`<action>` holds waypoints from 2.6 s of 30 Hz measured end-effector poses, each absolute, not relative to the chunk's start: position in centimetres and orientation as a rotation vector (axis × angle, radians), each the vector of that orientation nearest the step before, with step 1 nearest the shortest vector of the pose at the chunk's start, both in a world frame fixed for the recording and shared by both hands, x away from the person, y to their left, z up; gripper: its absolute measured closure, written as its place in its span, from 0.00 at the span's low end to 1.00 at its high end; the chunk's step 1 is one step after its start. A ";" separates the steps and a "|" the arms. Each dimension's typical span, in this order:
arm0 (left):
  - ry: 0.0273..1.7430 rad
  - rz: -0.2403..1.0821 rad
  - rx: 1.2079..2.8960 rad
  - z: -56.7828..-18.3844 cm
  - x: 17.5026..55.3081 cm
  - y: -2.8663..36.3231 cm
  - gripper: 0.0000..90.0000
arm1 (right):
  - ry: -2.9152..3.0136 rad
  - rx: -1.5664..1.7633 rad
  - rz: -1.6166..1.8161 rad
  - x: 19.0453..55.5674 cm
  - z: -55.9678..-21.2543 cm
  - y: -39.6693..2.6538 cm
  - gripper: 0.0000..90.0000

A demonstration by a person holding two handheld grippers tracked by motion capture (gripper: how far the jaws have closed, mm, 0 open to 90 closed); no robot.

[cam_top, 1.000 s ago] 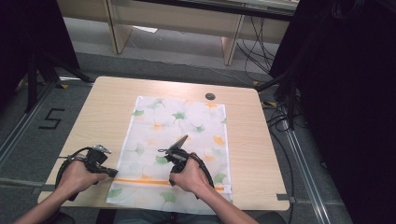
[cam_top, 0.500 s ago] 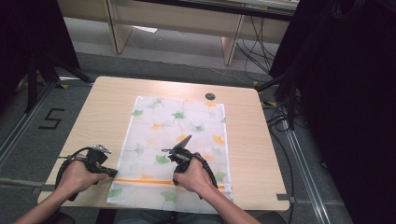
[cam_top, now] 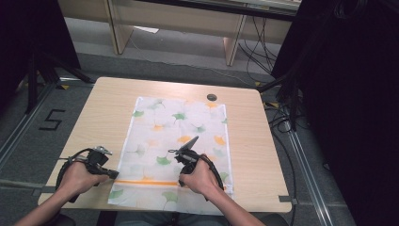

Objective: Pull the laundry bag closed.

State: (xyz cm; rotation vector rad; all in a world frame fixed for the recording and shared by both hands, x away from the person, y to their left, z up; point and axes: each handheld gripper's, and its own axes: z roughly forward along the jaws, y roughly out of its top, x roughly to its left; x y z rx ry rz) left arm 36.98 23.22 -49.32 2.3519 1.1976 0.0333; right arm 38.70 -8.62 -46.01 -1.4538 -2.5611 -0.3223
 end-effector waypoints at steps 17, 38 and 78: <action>1.197 0.031 2.348 -49.3 37.0 23.2 1.00 | -2.564 -1.459 -0.310 38.6 -46.2 -9.1 1.00; 1.198 0.033 2.352 -49.3 37.0 23.2 1.00 | -2.559 -1.472 -0.288 38.5 -46.2 -11.0 1.00; 1.199 0.031 2.346 -49.4 37.0 23.2 1.00 | -2.555 -1.522 -0.269 38.0 -46.0 -12.3 1.00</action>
